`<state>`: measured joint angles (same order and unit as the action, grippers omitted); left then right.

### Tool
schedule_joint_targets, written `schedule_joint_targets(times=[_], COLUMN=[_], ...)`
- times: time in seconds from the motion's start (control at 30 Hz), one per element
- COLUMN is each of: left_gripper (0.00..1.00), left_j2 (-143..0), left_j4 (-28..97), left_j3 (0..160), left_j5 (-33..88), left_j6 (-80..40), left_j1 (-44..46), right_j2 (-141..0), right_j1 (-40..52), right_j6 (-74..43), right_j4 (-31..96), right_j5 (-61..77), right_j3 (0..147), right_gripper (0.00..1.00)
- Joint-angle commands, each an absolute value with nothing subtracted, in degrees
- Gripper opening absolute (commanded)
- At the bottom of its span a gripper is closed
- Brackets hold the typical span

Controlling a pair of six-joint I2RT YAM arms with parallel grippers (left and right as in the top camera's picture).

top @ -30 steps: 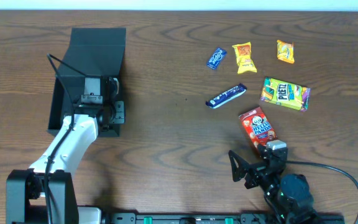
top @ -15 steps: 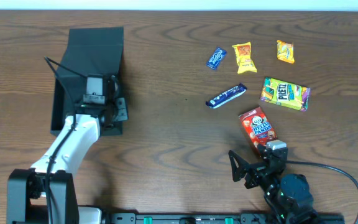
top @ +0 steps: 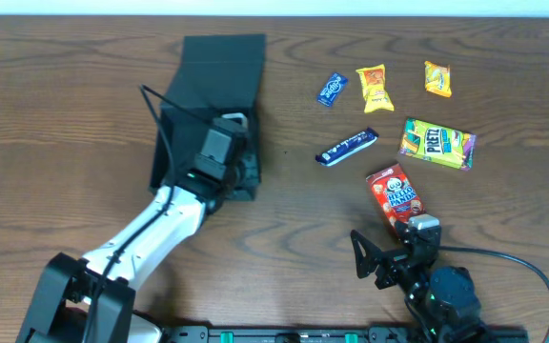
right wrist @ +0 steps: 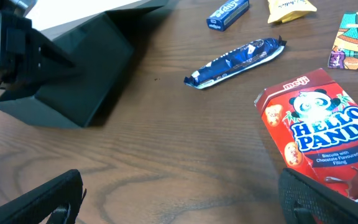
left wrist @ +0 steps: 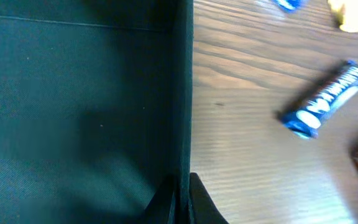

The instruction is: Pack container

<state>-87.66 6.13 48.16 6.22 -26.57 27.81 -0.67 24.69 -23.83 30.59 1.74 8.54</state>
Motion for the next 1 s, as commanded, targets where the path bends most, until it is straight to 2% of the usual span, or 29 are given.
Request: schedule_joint_targets(times=[0.0,0.27,0.53,0.57,0.6,0.63,0.67,0.83,0.97], left_gripper=[0.06,0.06,0.06,0.29,0.66,0.90,0.95,0.95,0.95], left_j2=[-87.9,-91.0,-93.1,-93.1,-93.1,-93.1,-93.0,-88.4,-79.9], left_j4=[5.0,-0.2,-3.6,-3.6,-3.7,-3.6,-3.4,-1.8,3.6], left_j3=[49.0,49.0,50.0,50.1,50.1,50.3,50.5,51.7,53.1], left_j5=[6.9,6.9,6.9,6.9,6.9,7.2,7.6,9.6,3.3], left_j6=[-32.1,-38.9,-41.4,-41.4,-41.3,-41.1,-41.1,-36.2,-29.7], left_j1=[30.7,36.6,38.8,38.8,38.8,38.8,38.8,38.7,38.2], right_j2=[-0.3,-0.3,-0.3,-0.3,-0.3,-0.3,-0.3,-0.3,-0.3], right_j1=[24.2,24.2,24.2,24.2,24.2,24.2,24.2,24.2,24.2], right_j6=[-23.1,-23.1,-23.1,-23.1,-23.1,-23.1,-23.1,-23.1,-23.1], right_j4=[30.6,30.6,30.6,30.6,30.6,30.6,30.6,30.6,30.6], right_j5=[1.6,1.5,1.5,1.6,1.6,1.6,1.6,1.6,1.5], right_j3=[8.2,8.2,8.2,8.2,8.2,8.2,8.2,8.2,8.2], right_gripper=[0.99,0.99,0.99,0.99,0.99,0.99,0.99,0.99,0.99])
